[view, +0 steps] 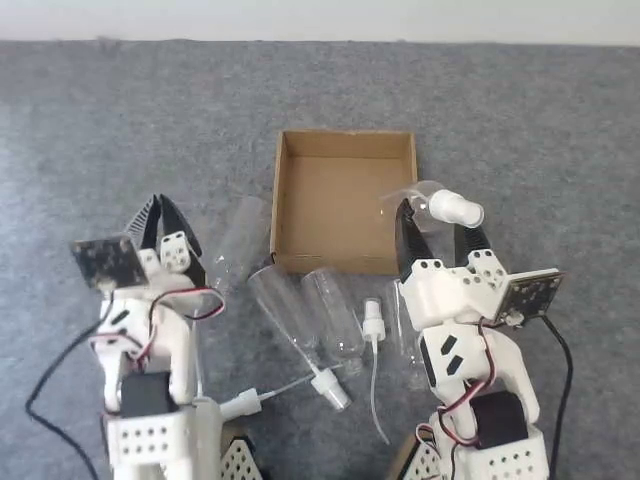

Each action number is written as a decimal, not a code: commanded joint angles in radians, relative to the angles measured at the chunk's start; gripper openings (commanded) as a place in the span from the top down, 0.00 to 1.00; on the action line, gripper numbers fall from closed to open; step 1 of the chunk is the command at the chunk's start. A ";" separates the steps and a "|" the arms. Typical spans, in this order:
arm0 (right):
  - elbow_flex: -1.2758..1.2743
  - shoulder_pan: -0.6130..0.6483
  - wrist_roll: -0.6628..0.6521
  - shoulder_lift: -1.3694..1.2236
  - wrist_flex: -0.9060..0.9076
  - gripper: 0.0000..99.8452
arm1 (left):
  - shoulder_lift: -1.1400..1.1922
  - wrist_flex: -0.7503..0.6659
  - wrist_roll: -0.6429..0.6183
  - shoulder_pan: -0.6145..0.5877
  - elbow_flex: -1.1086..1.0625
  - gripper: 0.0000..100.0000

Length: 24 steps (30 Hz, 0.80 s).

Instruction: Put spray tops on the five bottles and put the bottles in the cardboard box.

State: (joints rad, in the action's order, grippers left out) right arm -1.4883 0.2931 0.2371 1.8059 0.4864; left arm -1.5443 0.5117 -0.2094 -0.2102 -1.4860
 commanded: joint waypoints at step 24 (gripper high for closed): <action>0.310 0.074 -0.066 -0.128 0.002 0.92 | -0.278 0.114 0.043 -0.005 -0.081 0.98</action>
State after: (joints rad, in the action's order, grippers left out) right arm -1.3241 0.3115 0.1864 1.7998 0.4879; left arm -1.8021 0.6406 -0.1757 -0.2102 -1.5781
